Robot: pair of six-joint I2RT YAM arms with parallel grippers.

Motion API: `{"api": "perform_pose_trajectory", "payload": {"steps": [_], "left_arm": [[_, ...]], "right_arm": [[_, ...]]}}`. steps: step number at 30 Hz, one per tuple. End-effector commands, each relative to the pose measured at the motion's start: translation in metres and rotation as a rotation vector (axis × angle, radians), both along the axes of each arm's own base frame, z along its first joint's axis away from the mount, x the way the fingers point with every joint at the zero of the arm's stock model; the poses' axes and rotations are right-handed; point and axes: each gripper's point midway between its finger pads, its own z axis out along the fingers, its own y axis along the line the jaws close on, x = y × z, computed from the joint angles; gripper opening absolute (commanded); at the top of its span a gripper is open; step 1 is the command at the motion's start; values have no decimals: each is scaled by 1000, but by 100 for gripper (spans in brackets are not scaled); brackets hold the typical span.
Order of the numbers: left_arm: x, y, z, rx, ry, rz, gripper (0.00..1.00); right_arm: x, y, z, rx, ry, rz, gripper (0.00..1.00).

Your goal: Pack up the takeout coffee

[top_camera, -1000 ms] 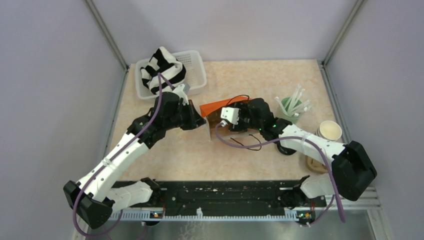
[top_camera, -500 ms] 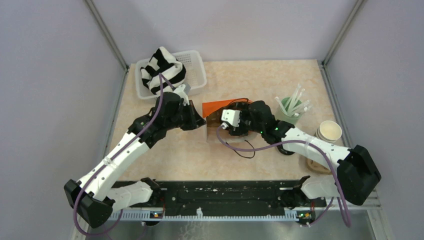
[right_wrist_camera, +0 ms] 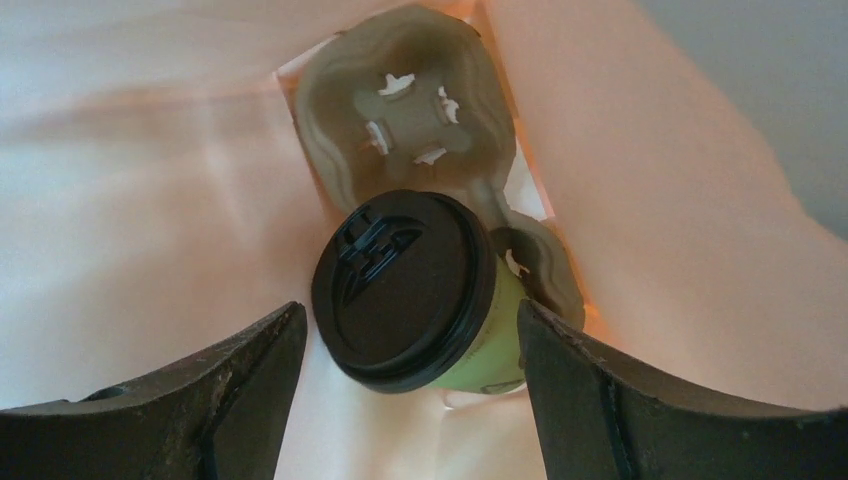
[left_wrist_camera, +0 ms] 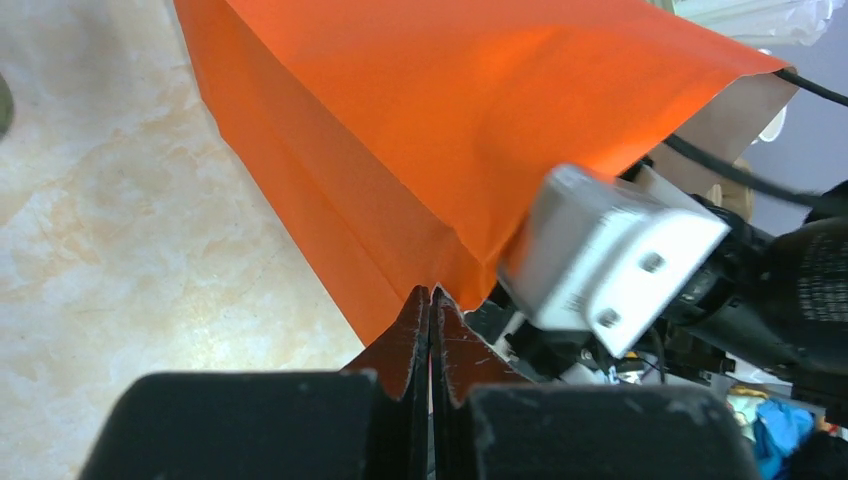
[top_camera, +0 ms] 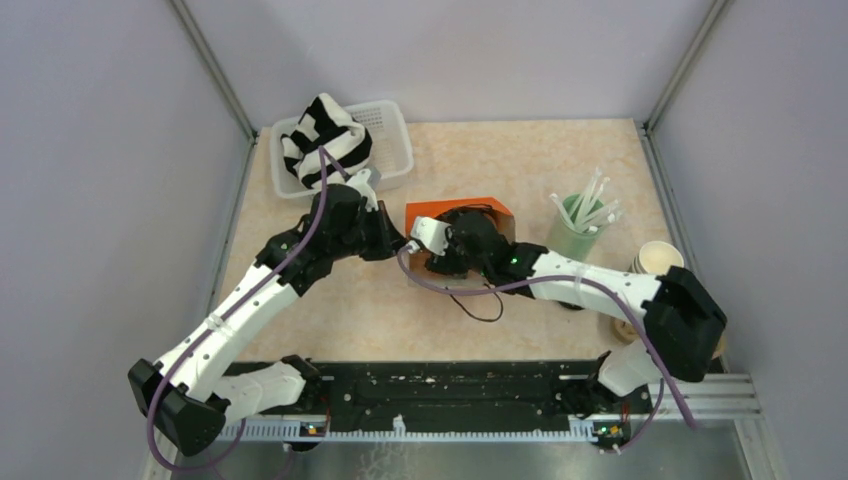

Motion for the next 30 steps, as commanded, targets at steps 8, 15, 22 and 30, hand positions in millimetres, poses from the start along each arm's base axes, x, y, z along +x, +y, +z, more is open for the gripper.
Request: {"api": "perform_pose_trajectory", "payload": {"steps": [8,15,22,30], "left_arm": [[2,-2,13,-13,-35,-11,0],[4,-1,12,-14,-26,8,0],[4,2,9,-5,-19,26,0],[6,4,11,1,-26,39,0]], "right_arm": [[36,-8,6,-23,-87,-277,61],[33,-11,10,-14,-95,-272,41],[24,-9,26,61,-83,-244,28],[18,-10,38,119,-67,-250,15]]}}
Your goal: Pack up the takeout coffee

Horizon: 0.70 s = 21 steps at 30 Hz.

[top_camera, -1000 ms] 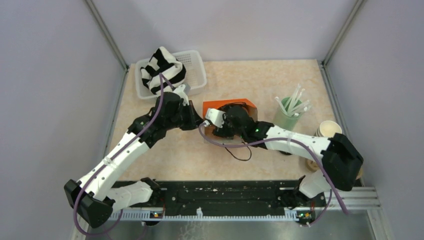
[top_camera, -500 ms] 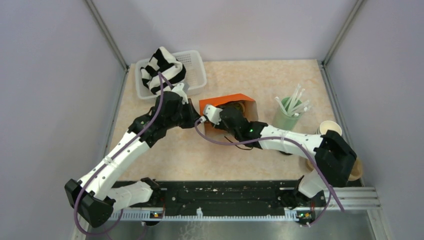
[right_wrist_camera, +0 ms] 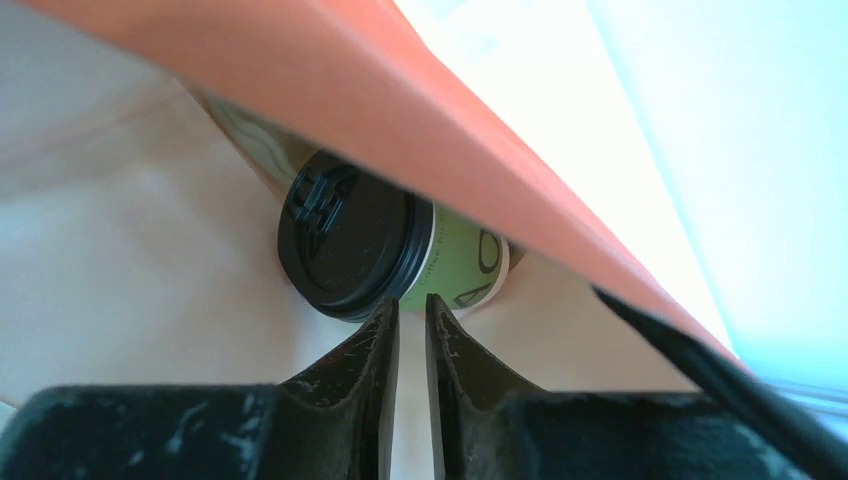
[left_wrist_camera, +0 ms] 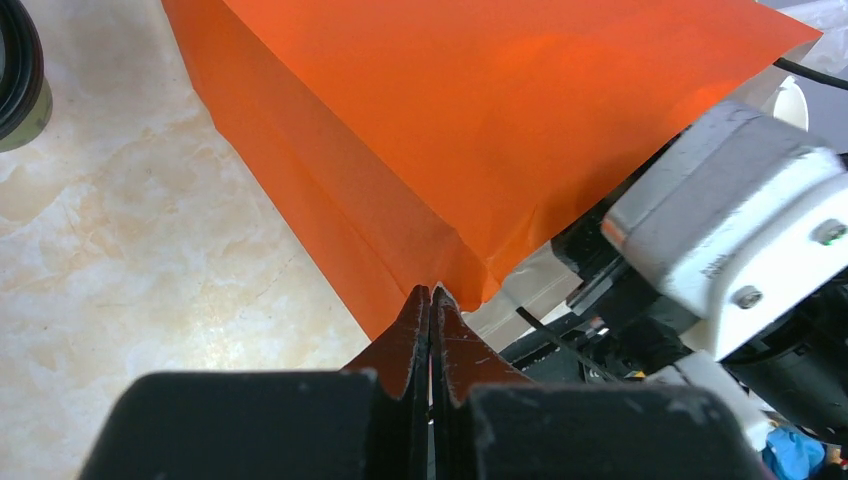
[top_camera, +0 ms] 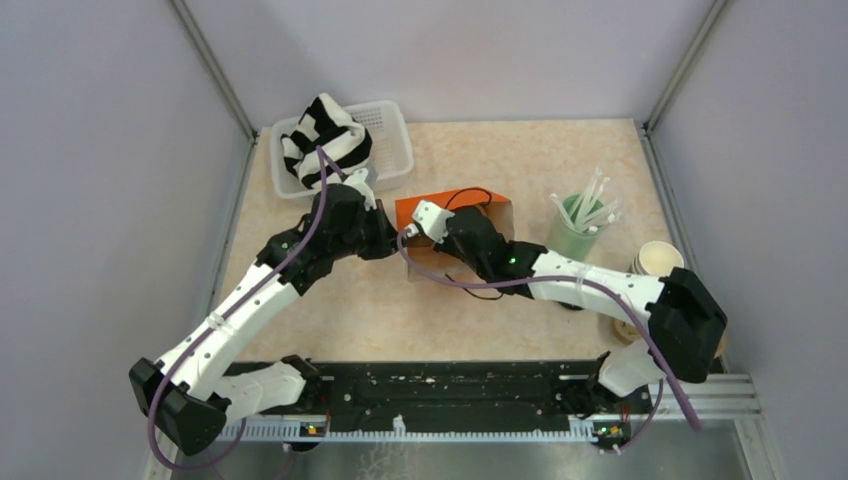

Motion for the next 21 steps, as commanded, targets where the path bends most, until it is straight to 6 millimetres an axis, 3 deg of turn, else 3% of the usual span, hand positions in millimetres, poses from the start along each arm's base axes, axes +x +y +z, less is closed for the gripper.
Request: {"api": "perform_pose_trajectory", "payload": {"steps": [1,4,6,8,16,21], "left_arm": [[-2,-3,15,-24,-24,-11,0],[-3,-3,15,-30,-16,-13,0],[-4,-3,14,-36,-12,-12,0],[-6,-3,15,-40,-14,-13,0],[-4,-4,20,-47,-23,-13,0],[-5,-6,18,-54,-22,-22,0]], "right_arm": [[-4,-4,19,84,-5,-22,15],[-6,-3,15,101,12,-26,22],[-6,0,11,130,31,-43,41],[-5,4,6,169,42,-60,51],[12,8,-11,212,11,-148,70],[21,19,-15,233,24,-159,70]]}}
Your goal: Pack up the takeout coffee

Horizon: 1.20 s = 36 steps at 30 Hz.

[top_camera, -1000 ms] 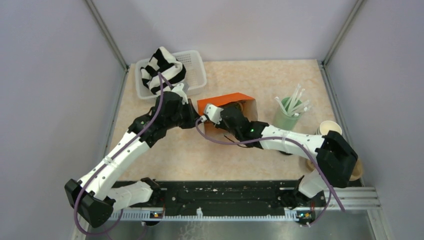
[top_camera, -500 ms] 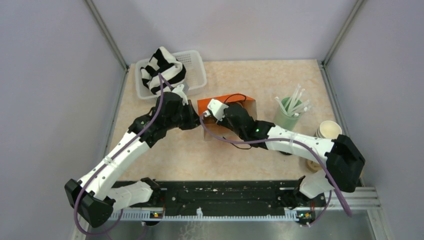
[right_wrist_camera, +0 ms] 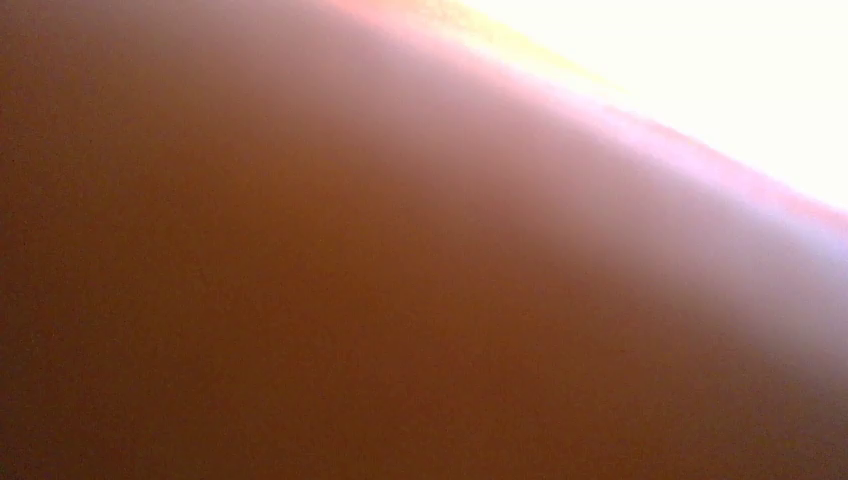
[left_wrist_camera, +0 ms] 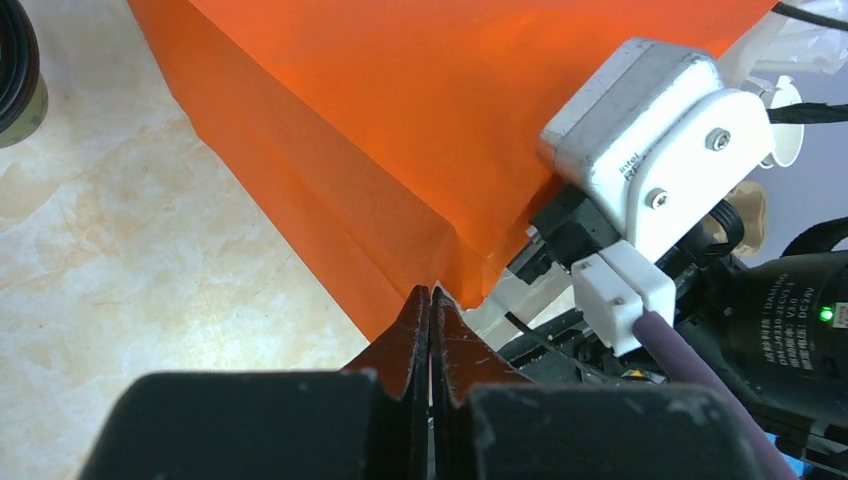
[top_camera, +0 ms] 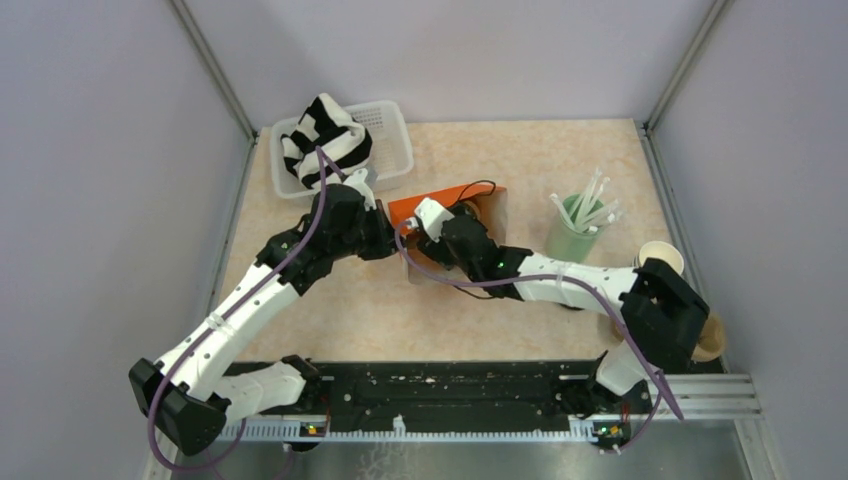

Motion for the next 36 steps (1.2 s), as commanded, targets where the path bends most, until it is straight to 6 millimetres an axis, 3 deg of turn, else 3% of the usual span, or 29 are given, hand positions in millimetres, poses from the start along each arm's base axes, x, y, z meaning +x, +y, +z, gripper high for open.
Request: {"api": "perform_pose_trajectory", "payload": {"steps": [1,5,9,11,17,22,24,27,29,32,36], "left_arm": [[-4,-6,17,-47,-27,-25,0],[-4,-6,17,-47,-27,-28,0],[-5,-4,18,-38,-28,-28,0],[-5,-4,18,-37,-29,-26,0],[-4,-3,18,-30,-30,-20,0],[-2,-3,16,-26,-29,-17,0],[-2,-3,17,-28,-31,-18,0],[-1,-5,18,-29,-33,-29,0],[-1,-6,19,-31,-31,-33,0],[-2,-6,20,-28,-33,-33,0],[-2,-4,20,-22,-32,-31,0]], "right_arm": [[17,8,10,71,-32,-62,69],[28,5,3,54,-52,-100,60],[30,9,-3,31,-49,-64,40],[31,8,-3,24,-51,-69,35],[24,12,5,53,-40,-17,18],[16,6,18,90,-54,-11,11],[15,5,23,107,-63,-14,15],[15,7,23,153,-61,-18,44],[19,12,20,194,-58,-29,55],[25,21,20,228,-50,-29,61],[41,18,11,218,-58,-70,65]]}}
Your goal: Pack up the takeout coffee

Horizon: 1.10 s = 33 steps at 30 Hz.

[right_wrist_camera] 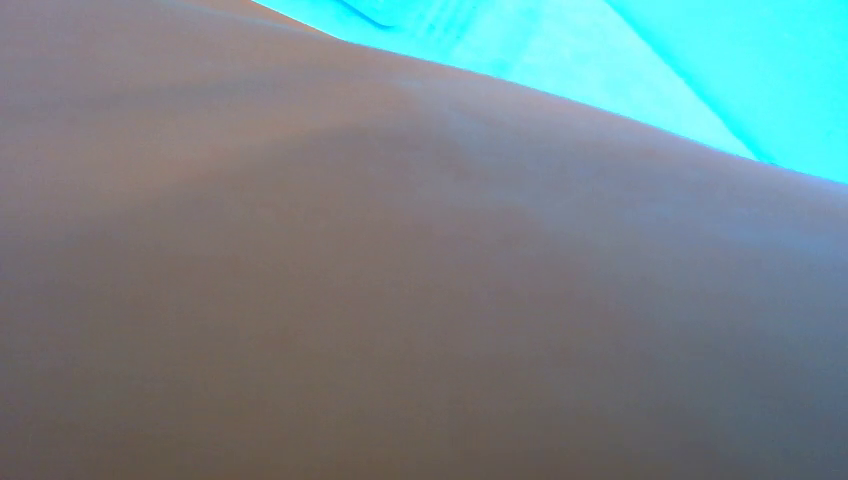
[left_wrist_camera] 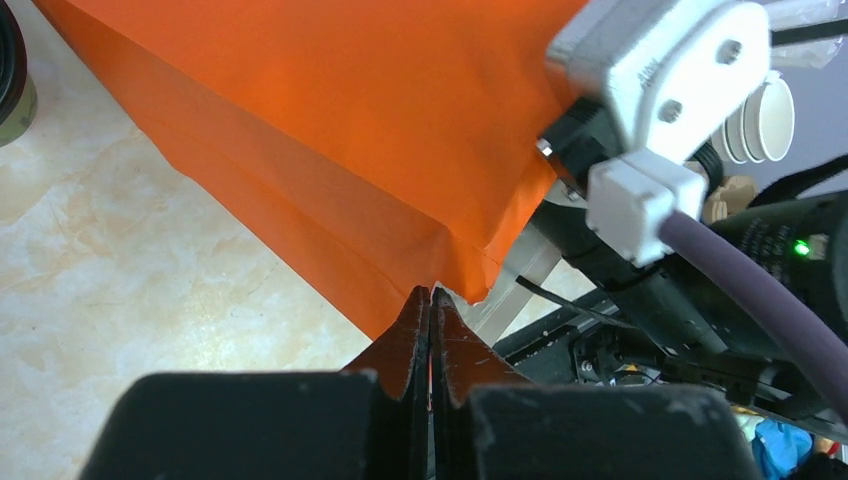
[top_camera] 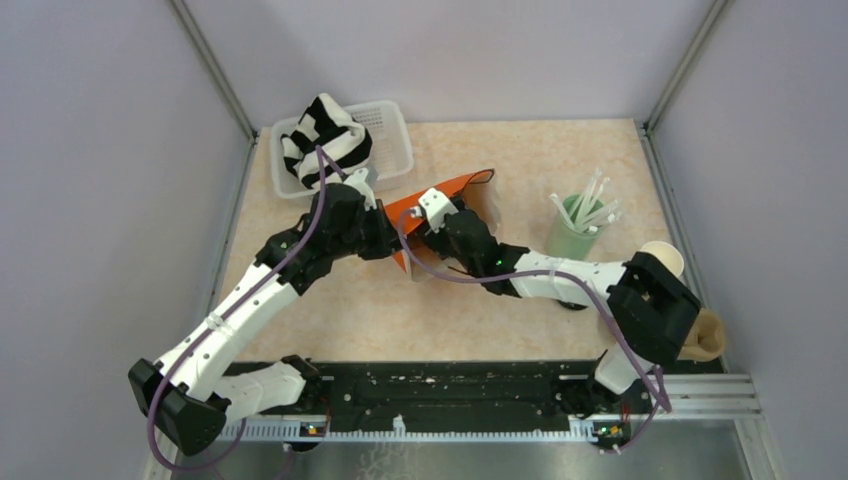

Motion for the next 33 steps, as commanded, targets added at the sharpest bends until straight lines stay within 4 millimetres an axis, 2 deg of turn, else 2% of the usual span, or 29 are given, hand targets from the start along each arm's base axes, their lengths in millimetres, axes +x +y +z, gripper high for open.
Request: {"api": "perform_pose_trajectory", "payload": {"steps": [1,3,6,14,19,33], "left_arm": [[-1,-2,17,-15,-33,-19,0],[0,-2,17,-17,-30,-13,0],[0,-2,16,-16,-30,-10,0],[0,1,18,-6,-29,3,0],[1,2,18,0,-29,12,0],[8,-3,28,-22,-43,15,0]], "right_arm": [[23,5,2,68,-10,-40,64],[29,7,-6,68,2,-24,62],[33,13,-14,32,1,20,45],[33,21,9,90,-57,70,20],[26,21,23,96,-54,98,16],[-16,-19,66,129,3,93,0]]}}
